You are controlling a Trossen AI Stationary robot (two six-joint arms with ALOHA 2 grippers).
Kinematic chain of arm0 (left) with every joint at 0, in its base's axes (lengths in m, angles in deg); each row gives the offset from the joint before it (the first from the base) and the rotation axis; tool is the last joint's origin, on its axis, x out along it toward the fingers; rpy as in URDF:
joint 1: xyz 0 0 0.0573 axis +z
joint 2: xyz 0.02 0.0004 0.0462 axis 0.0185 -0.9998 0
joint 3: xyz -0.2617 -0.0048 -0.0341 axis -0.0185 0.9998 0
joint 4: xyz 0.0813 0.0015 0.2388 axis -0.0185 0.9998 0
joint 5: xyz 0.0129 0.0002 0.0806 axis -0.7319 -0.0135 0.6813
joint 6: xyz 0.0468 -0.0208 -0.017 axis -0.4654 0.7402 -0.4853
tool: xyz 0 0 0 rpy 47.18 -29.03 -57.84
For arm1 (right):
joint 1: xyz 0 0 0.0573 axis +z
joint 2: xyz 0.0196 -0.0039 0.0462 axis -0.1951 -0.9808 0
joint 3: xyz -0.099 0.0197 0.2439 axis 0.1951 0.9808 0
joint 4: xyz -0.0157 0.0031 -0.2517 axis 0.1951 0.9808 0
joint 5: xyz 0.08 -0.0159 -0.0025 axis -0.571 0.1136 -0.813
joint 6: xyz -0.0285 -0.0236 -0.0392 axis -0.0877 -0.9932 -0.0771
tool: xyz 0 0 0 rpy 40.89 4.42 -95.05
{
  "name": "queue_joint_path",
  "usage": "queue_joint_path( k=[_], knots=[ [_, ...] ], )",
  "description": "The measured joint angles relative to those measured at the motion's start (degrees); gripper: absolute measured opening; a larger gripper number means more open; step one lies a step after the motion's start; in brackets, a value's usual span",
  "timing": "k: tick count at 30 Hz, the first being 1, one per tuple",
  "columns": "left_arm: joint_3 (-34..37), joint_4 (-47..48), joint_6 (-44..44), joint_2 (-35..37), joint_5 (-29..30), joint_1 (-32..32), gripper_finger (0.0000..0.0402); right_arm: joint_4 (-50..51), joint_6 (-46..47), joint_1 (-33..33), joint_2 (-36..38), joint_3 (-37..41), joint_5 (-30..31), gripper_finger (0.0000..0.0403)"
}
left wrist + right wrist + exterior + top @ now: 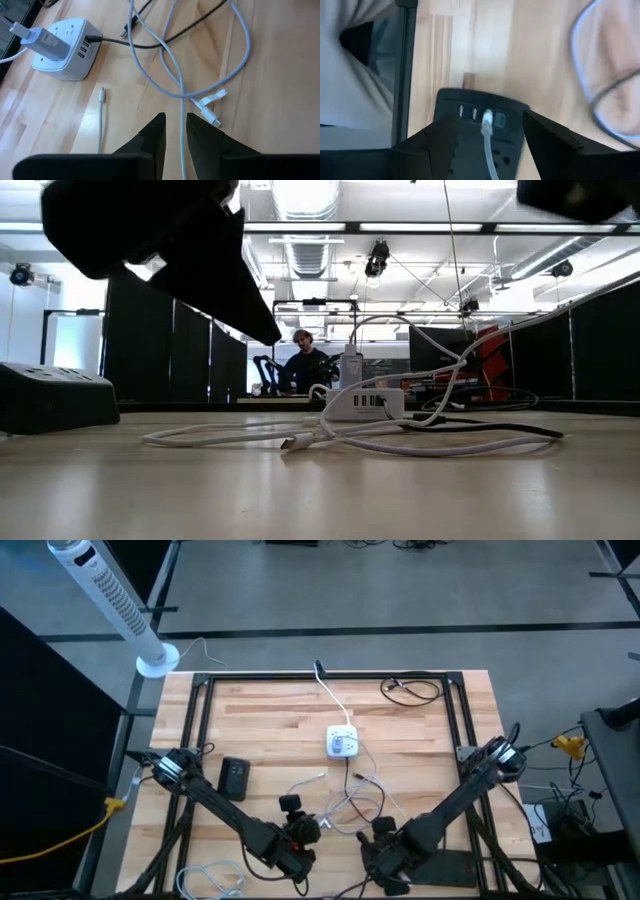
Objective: Insert USB
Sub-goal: Insert the light blue charger cable into the center black outlet extension
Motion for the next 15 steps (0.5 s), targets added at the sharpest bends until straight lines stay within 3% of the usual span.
queue_joint_path(
  k=[7,12,15],
  knots=[
    [0.0,0.9,5.6,0.9,0.2,-1.3,0.0063,3.6,-0.3,3.8,4.4,-3.1,11.7,0.0187],
    [0.0,8.9,12.5,1.6,0.1,-3.2,0.0063,9.5,0.8,8.3,7.1,-3.0,27.3,0.0163],
    [0.0,14.2,15.5,2.8,-3.3,-4.7,0.0063,10.1,-1.0,12.0,8.3,-2.8,38.7,0.0149]
  ],
)
